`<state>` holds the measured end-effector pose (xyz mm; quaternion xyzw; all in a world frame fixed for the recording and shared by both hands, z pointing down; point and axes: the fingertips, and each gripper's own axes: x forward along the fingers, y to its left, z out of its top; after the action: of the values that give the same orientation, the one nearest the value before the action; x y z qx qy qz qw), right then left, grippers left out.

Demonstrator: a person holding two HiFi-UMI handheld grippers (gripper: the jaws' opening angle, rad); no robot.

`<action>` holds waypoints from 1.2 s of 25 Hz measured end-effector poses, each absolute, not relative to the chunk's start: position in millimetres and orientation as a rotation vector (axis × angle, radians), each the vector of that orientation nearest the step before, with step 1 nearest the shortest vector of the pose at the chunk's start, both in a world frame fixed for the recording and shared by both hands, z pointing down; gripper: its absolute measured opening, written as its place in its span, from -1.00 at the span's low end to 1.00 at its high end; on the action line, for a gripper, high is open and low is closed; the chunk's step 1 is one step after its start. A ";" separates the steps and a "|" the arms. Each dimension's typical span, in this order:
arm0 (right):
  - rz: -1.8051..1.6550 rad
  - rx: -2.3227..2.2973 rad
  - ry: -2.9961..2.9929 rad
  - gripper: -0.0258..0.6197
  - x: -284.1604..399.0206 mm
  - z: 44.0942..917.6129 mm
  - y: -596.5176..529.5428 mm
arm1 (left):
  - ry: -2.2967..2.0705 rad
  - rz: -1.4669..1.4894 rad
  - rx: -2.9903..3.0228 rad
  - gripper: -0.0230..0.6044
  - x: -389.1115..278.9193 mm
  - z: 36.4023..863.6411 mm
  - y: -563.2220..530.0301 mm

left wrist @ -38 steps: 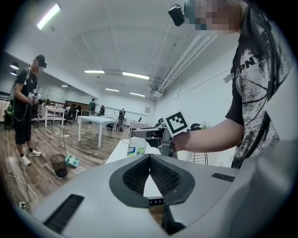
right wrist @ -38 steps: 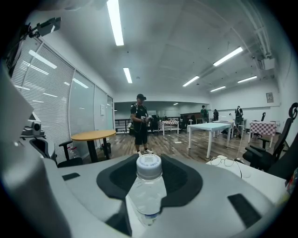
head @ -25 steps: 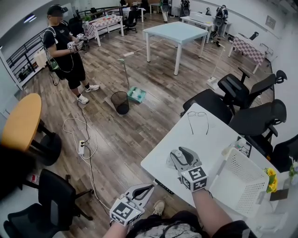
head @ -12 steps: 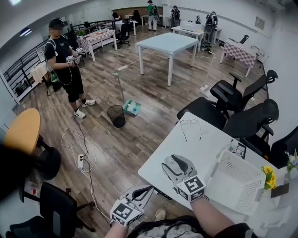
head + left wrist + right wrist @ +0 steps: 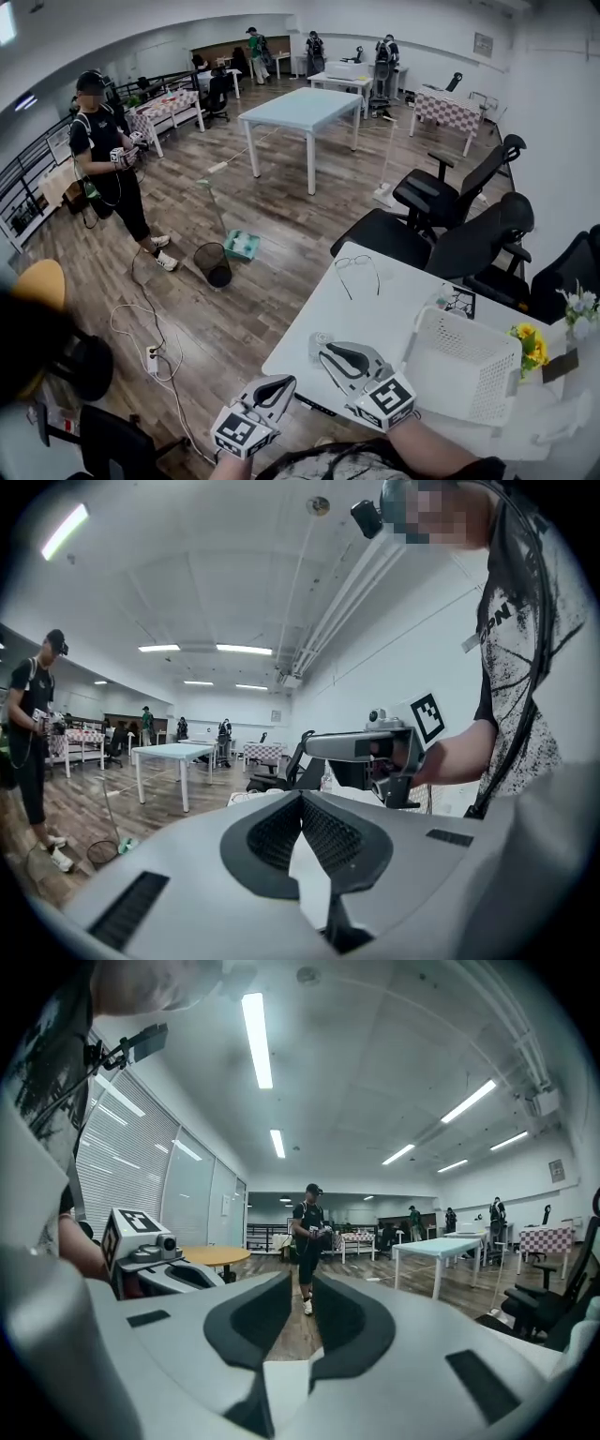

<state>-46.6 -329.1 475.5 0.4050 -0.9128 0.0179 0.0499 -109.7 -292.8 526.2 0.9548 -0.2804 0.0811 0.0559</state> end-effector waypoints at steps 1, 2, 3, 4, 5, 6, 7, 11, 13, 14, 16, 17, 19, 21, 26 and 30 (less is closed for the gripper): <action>0.063 1.232 -2.781 -0.71 -45.5 476.7 -326.6 | -0.850 0.244 2.899 -0.89 -109.3 526.7 -294.0; 0.069 1.232 -2.782 -0.75 -44.4 477.8 -324.6 | -0.850 0.243 2.898 -0.89 -109.3 527.8 -294.8; 0.072 1.237 -2.781 -0.78 -43.3 478.8 -323.2 | -0.851 0.242 2.894 -0.89 -109.7 529.3 -295.4; 0.074 1.244 -2.778 -0.81 -42.4 479.6 -322.3 | -0.851 0.244 2.892 -0.89 -110.4 530.5 -296.1; 0.075 1.250 -2.773 -0.83 -42.1 480.5 -321.8 | -0.851 0.251 2.894 -0.89 -111.3 531.0 -297.1; 0.078 1.252 -2.766 -0.84 -42.5 482.1 -321.4 | -0.851 0.257 2.897 -0.89 -112.1 531.2 -298.2; 0.082 1.249 -2.757 -0.84 -43.4 484.3 -321.1 | -0.851 0.260 2.899 -0.89 -112.4 531.0 -299.1; 0.106 1.238 -2.730 -0.85 -44.7 494.0 -320.0 | -0.846 0.259 2.907 -0.89 -111.2 528.5 -299.0; 0.105 1.234 -2.723 -0.85 -44.2 496.1 -319.7 | -0.845 0.270 2.921 -0.89 -110.7 527.1 -298.1; 0.104 1.235 -2.719 -0.85 -44.0 496.0 -320.0 | -0.847 0.270 2.921 -0.89 -111.0 527.2 -297.9; 0.109 1.238 -2.706 -0.85 -44.4 496.0 -320.8 | -0.854 0.259 2.907 -0.89 -112.4 528.7 -298.0; 0.111 1.231 -2.702 -0.85 -45.3 498.1 -320.6 | -0.858 0.253 2.899 -0.89 -113.6 529.5 -298.1; 0.115 1.219 -2.697 -0.85 -46.9 502.2 -320.4 | -0.865 0.255 2.900 -0.89 -116.2 528.7 -298.4; 0.117 1.219 -2.695 -0.86 -47.2 503.2 -320.8 | -0.871 0.256 2.898 -0.89 -118.0 528.5 -298.5; 0.116 1.208 -2.696 -0.86 -46.8 505.7 -319.4 | -0.877 0.254 2.903 -0.89 -116.9 527.0 -296.6; 0.123 1.207 -2.694 -0.86 -47.7 505.5 -319.2 | -0.879 0.274 2.909 -0.89 -118.0 527.1 -295.8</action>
<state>-47.7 -319.2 505.5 0.4067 -0.9079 0.0414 0.0931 -118.0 -295.8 527.1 0.9525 -0.2876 0.0897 0.0453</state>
